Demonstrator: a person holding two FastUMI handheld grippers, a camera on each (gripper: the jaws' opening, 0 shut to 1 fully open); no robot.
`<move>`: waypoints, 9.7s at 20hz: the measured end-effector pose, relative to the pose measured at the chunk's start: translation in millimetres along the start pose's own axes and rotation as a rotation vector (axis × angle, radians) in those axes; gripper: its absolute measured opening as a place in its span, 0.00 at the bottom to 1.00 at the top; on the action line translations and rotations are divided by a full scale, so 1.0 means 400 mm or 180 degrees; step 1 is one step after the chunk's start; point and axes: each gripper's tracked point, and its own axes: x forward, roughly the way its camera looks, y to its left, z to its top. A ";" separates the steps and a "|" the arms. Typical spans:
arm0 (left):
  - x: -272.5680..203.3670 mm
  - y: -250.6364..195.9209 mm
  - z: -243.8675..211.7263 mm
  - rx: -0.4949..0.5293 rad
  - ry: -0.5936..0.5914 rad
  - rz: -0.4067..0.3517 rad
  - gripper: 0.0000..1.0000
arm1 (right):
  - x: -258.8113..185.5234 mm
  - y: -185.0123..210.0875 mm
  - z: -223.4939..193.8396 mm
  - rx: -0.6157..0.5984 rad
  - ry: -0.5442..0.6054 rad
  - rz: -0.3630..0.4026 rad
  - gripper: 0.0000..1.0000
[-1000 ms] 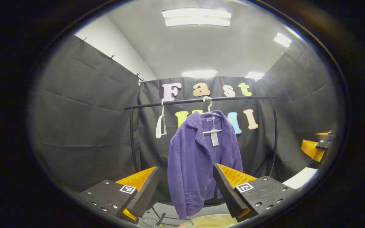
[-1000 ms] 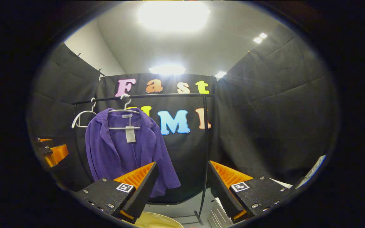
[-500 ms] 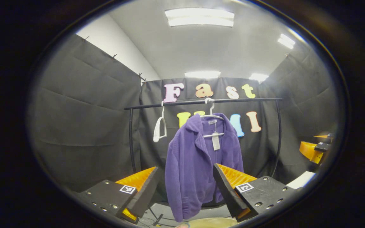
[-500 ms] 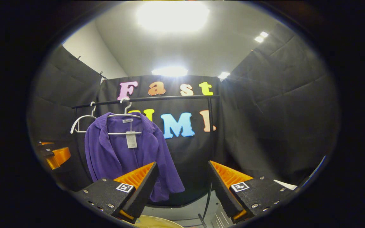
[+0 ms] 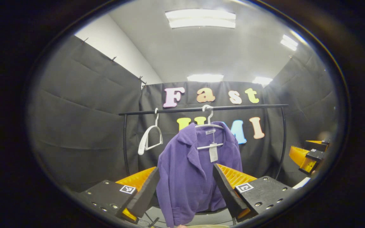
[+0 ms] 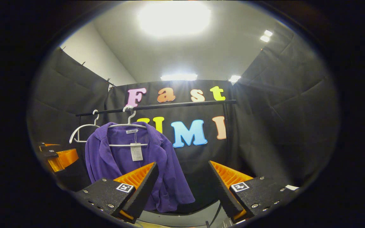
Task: Grasp the clothes on the hanger with both hands and then place them into the laundry hamper below.
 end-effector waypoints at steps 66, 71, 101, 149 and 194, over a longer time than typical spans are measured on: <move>0.336 0.091 -0.054 0.0458 0.0186 0.1242 0.04 | 0.621 0.154 -0.043 -0.0063 -0.0542 0.1022 0.01; 0.327 0.130 0.000 0.0379 0.0107 0.1287 0.08 | 0.646 0.103 0.019 -0.0139 -0.0719 0.0848 0.01; 0.488 0.337 -0.068 0.0402 0.0439 0.0922 0.08 | 0.870 0.064 -0.081 -0.0382 -0.0288 0.0487 0.01; 0.008 0.104 -0.124 -0.0191 0.0507 -0.0353 0.04 | 0.057 0.250 -0.137 0.0124 0.0706 0.0922 0.02; -0.337 0.114 -1.013 0.0143 0.2661 -0.0409 0.62 | -0.384 0.263 -0.920 -0.0380 0.3125 0.0776 0.71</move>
